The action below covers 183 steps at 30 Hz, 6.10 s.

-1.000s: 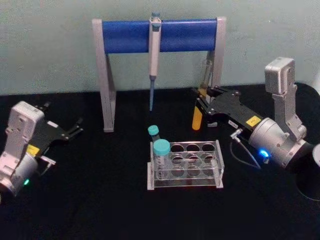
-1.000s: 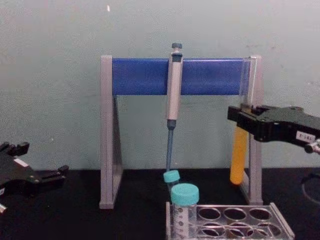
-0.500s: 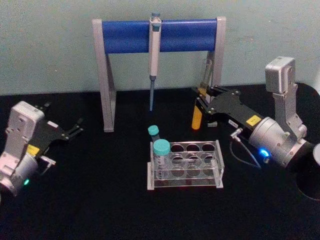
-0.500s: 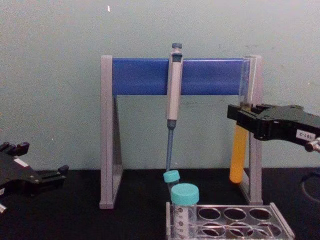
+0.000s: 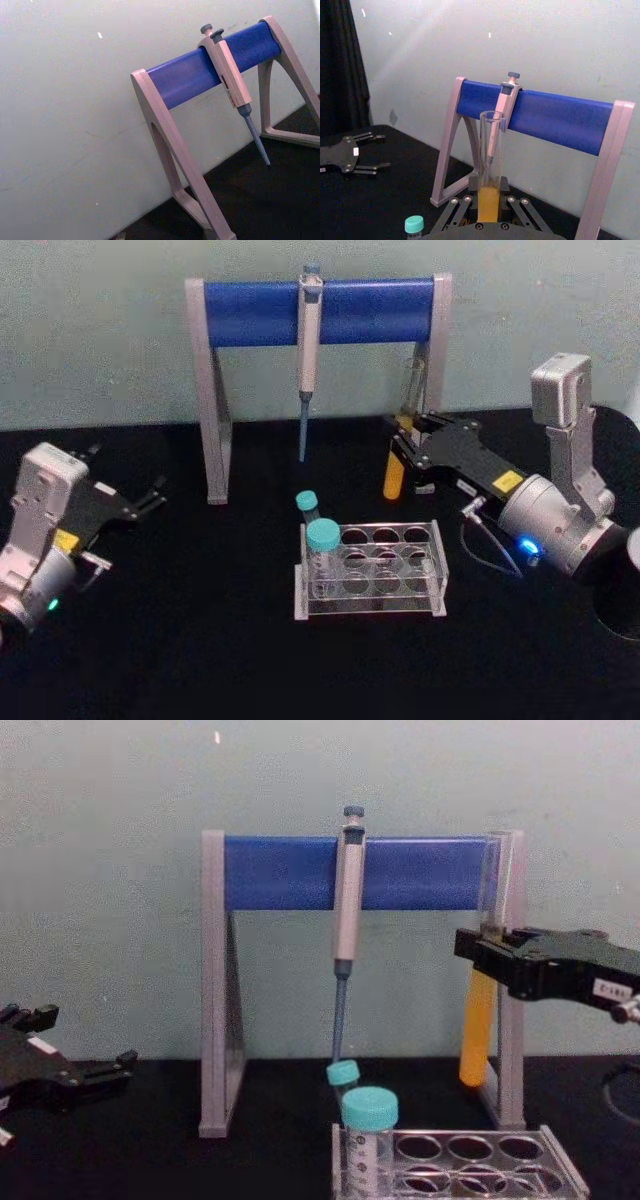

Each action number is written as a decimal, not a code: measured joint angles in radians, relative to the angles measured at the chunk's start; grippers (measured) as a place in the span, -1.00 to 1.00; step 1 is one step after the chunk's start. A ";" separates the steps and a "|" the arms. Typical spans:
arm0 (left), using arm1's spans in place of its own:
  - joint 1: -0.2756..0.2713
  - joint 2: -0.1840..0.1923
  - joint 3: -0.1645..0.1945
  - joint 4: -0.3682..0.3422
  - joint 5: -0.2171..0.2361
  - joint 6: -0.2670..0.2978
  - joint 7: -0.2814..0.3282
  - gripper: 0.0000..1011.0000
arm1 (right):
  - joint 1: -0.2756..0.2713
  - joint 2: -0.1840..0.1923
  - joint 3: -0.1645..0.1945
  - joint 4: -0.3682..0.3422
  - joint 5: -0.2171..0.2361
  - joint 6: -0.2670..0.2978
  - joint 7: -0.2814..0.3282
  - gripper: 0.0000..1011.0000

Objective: Pick up the test tube from the test tube rack, shake it, then place it back into the test tube rack.

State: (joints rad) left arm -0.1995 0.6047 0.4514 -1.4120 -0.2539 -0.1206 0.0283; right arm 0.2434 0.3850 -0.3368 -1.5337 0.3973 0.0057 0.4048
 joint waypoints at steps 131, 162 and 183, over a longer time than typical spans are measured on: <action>0.000 0.000 0.000 0.000 0.000 0.000 0.000 0.98 | -0.036 0.046 -0.075 0.054 0.027 0.059 0.043 -0.55; 0.000 0.000 0.000 0.000 0.000 0.000 0.000 0.98 | -0.041 0.041 -0.076 0.057 0.008 0.069 0.030 -0.55; 0.000 0.000 0.000 0.000 0.000 0.000 0.000 0.98 | -0.040 0.042 -0.076 0.057 0.009 0.070 0.031 0.71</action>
State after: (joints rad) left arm -0.1995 0.6047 0.4513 -1.4119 -0.2539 -0.1205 0.0283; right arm 0.2033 0.4265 -0.4128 -1.4766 0.4059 0.0757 0.4361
